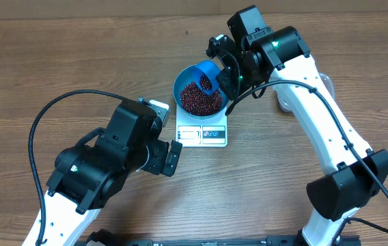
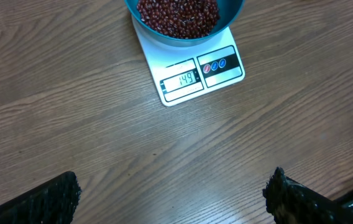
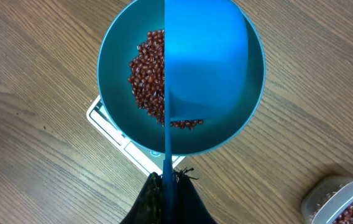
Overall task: Scoop item into bowl and weigh 150g on scale
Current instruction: 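Hold the scoop tipped over the teal bowl, pouring beans slowly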
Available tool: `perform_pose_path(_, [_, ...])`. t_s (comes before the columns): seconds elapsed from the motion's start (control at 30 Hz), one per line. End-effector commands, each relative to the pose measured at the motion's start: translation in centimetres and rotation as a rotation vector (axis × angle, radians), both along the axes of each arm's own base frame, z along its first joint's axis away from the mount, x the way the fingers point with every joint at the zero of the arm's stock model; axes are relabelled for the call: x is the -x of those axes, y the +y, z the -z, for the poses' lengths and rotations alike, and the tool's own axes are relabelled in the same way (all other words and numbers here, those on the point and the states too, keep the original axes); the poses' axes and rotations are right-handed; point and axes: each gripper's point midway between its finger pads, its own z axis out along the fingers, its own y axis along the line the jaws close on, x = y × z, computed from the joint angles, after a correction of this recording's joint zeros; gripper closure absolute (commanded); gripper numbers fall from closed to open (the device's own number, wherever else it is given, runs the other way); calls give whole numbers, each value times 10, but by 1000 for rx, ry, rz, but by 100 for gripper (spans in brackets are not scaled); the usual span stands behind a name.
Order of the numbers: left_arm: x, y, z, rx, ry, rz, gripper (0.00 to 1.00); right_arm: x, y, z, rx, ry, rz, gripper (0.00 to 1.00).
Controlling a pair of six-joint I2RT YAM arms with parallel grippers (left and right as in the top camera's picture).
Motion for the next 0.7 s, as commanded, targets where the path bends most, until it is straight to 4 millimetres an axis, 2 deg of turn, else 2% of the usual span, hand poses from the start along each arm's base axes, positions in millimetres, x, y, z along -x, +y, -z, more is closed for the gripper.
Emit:
perform_pose_path(0.0, [-2, 0, -10, 23, -23, -16, 1, 0, 1, -30, -42, -72, -2, 96])
perform_pose_path(0.67, [-2, 0, -10, 23, -23, -16, 1, -3, -4, -29, -24, -80, 5, 96])
